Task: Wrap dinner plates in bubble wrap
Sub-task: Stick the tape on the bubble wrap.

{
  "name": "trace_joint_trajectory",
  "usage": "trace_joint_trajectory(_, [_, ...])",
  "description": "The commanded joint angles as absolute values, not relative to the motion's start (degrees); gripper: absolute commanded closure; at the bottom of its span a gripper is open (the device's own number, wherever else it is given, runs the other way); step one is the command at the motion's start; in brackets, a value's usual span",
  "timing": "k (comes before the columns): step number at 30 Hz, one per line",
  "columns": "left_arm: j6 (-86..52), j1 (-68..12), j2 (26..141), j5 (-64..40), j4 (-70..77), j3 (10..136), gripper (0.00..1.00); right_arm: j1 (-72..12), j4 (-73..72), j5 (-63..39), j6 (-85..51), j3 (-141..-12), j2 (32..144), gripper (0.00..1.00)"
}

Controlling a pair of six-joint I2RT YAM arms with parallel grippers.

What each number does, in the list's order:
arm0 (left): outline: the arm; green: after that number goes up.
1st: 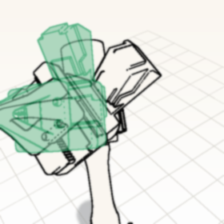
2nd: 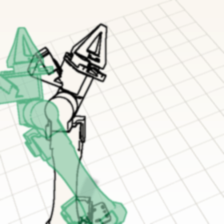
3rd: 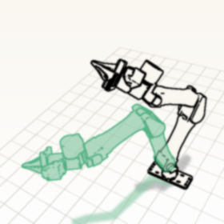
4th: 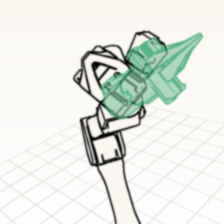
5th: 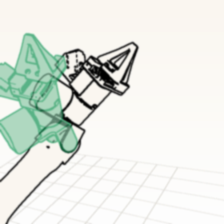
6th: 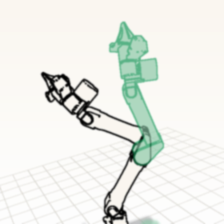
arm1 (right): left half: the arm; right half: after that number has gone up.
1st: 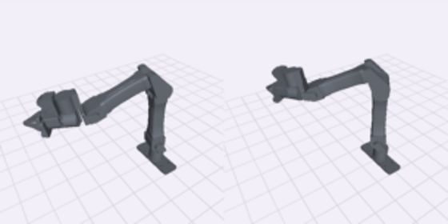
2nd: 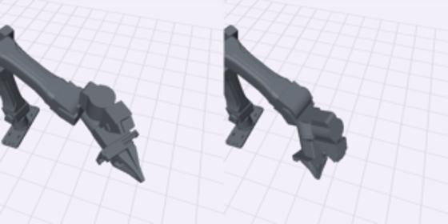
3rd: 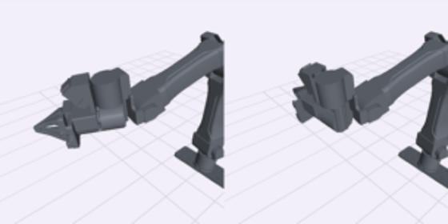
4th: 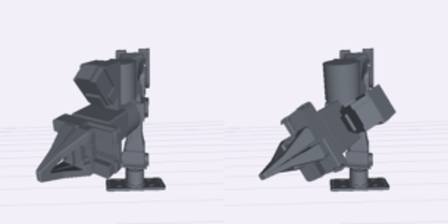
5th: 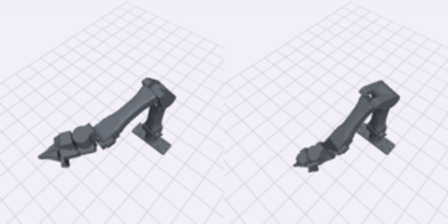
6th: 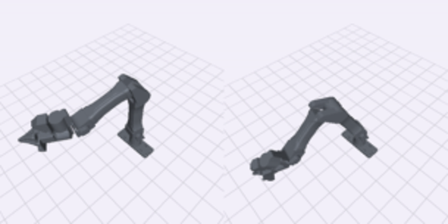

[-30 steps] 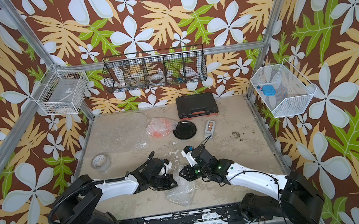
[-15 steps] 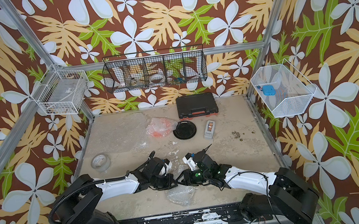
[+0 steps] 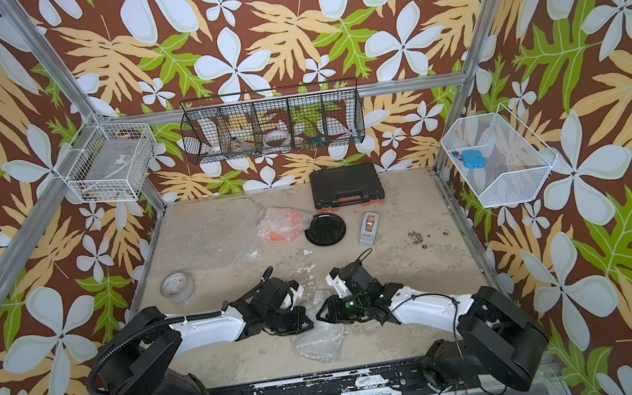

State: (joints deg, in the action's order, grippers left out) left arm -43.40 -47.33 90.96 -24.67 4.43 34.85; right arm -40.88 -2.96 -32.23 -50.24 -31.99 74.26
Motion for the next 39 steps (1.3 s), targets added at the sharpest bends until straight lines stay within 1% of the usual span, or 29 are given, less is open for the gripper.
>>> trace_joint_trajectory(1, [-43.2,-47.5,91.7,-21.0,-4.5,34.2,0.99,-40.7,-0.9,-31.8,-47.4,-33.9,73.6,0.6])
trace_joint_trajectory(5, [-43.0,-47.6,91.6,-20.9,-4.7,34.4,0.99,-40.2,-1.3,-30.9,-45.5,-34.3,80.7,0.62])
trace_joint_trajectory(8, [-43.1,-47.5,91.5,-20.8,-4.8,34.3,0.99,-39.8,0.6,-27.6,-44.2,-34.7,86.3,0.64])
trace_joint_trajectory(11, [-43.1,-47.5,91.2,-20.7,-4.7,33.9,0.99,-39.6,0.9,-29.3,-43.0,-35.7,89.3,0.65])
trace_joint_trajectory(13, [-43.1,-47.5,91.3,-20.6,-4.8,33.9,0.99,-39.6,3.4,-28.8,-42.5,-36.8,86.3,0.65])
trace_joint_trajectory(16, [-43.1,-47.5,91.3,-20.5,-5.1,33.9,0.99,-39.8,6.6,-29.7,-43.3,-36.3,78.1,0.65])
trace_joint_trajectory(19, [-42.8,-47.5,91.4,-20.5,-5.4,34.3,0.99,-40.4,3.7,-35.9,-46.8,-32.3,72.4,0.65])
trace_joint_trajectory(21, [-42.7,-47.5,91.5,-20.5,-5.4,34.5,0.99,-40.9,-2.6,-39.9,-49.3,-29.6,71.9,0.65])
trace_joint_trajectory(24, [-42.5,-47.5,92.0,-20.4,-5.4,34.5,0.99,-41.3,-6.5,-42.1,-48.5,-31.1,77.1,0.67])
trace_joint_trajectory(25, [-42.5,-47.5,92.2,-20.5,-5.3,34.5,0.99,-41.4,-6.1,-41.0,-47.5,-32.3,78.8,0.67])
trace_joint_trajectory(30, [-42.7,-47.5,92.2,-20.3,-4.9,34.2,0.99,-41.0,-2.0,-29.0,-45.0,-34.7,88.2,0.7])
trace_joint_trajectory(31, [-42.7,-47.5,92.2,-20.4,-4.8,34.2,0.99,-41.0,-0.1,-27.4,-44.1,-35.1,90.2,0.7])
trace_joint_trajectory(33, [-42.7,-47.5,92.4,-20.6,-4.8,34.3,0.99,-41.0,2.6,-27.3,-42.5,-34.9,92.0,0.71])
trace_joint_trajectory(35, [-42.8,-47.5,92.5,-20.7,-4.7,34.3,0.99,-41.0,4.8,-27.5,-42.6,-34.2,88.4,0.71])
trace_joint_trajectory(39, [-42.6,-47.5,92.5,-20.7,-4.9,34.5,0.99,-41.0,9.4,-29.8,-45.2,-34.1,75.6,0.69])
